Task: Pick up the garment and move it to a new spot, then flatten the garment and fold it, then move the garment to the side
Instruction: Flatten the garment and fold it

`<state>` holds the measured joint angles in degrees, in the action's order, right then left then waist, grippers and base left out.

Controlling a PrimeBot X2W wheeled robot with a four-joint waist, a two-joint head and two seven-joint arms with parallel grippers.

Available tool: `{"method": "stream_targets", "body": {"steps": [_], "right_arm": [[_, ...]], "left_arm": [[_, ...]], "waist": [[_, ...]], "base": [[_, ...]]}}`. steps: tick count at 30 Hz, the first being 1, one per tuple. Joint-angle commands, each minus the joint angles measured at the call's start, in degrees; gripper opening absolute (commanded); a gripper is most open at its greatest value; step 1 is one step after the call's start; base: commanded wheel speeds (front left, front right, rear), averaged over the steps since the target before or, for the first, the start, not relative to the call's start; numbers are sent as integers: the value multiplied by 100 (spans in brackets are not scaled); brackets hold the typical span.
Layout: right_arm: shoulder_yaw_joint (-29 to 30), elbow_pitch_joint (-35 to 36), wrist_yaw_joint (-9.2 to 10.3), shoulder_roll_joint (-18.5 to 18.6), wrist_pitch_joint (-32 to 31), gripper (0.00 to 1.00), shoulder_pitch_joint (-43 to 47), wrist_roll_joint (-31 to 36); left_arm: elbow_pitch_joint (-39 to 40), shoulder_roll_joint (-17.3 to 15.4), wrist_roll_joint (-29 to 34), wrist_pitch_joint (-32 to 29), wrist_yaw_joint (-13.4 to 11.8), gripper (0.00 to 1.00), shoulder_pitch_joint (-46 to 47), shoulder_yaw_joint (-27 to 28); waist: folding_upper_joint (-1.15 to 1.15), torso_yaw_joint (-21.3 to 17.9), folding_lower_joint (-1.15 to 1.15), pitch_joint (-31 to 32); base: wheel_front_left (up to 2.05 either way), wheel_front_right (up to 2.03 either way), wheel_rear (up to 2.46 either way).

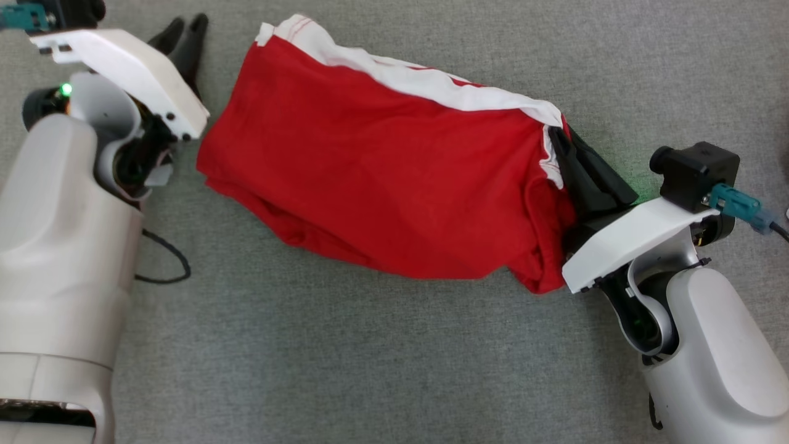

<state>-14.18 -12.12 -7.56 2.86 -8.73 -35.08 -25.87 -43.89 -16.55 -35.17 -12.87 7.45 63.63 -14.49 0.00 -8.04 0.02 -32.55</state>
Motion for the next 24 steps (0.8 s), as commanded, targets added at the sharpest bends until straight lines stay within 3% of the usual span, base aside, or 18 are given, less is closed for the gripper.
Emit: {"method": "stream_targets", "body": {"steps": [1,8,12,19,24], "right_arm": [[-12,-40,18,13,118,100,-15,7],[107,257,18,277,1218,100,553,545],[603,702,18,309,1637,100,1033,1227],[1227,1707,18,105,1308,100,1857,1828],[1334,2245,18,28,987,100,2376,1797]], "left_arm": [[-39,-18,-66,74,-2,100,-5,-67],[85,-126,308,1772,-97,100,-577,-314],[618,-179,911,2680,-678,100,-1183,-433],[2444,-248,1457,2802,-1634,100,-2724,-108],[3451,-322,1653,2799,-2018,100,-3831,31]], "waist": [[0,16,-2,22],[0,317,-2,348],[0,556,-2,617],[0,832,-2,1094],[0,888,-2,1368]], "base": [[0,0,0],[0,0,0],[0,0,0],[0,0,0],[0,0,0]]}}
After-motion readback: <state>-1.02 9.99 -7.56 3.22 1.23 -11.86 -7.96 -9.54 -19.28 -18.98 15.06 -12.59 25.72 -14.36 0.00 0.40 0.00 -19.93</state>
